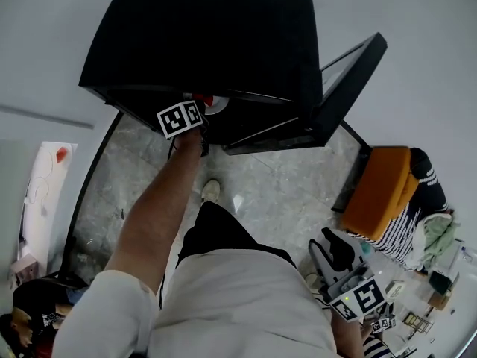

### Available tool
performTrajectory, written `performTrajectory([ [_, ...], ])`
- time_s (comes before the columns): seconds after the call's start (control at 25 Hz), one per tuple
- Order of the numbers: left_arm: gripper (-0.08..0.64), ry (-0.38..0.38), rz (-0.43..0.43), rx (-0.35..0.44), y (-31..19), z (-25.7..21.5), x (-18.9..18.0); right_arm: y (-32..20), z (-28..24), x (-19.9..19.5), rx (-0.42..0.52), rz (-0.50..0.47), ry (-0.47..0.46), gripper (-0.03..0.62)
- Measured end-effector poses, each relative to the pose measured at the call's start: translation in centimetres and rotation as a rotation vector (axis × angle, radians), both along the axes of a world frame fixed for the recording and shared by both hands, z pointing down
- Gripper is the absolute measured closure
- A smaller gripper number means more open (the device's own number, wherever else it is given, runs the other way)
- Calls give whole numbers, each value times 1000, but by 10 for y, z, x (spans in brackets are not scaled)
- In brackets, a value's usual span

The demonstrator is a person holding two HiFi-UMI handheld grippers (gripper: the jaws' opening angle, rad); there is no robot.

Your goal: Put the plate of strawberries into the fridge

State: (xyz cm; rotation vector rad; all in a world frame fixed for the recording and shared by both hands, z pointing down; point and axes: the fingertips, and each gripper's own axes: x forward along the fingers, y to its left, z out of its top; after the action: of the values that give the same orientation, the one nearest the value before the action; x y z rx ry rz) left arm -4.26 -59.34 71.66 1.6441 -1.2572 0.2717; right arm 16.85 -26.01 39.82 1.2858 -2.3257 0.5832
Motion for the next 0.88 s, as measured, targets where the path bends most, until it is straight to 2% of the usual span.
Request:
performTrajectory([
  [0.16,396,-146,67,7,2,1,-5,1,-2,2,8,6,7,446],
  [0.28,370,-215,78,9,5,2,-14,3,-4,5,16,9,9,446],
  [0.68,370,-199,82,68,31,-23,-20,20,4,7,43,-31,-29,446],
  [0.88,370,-152,74,120,69,-54,-17,42,3,15,84,-76,-59,446],
])
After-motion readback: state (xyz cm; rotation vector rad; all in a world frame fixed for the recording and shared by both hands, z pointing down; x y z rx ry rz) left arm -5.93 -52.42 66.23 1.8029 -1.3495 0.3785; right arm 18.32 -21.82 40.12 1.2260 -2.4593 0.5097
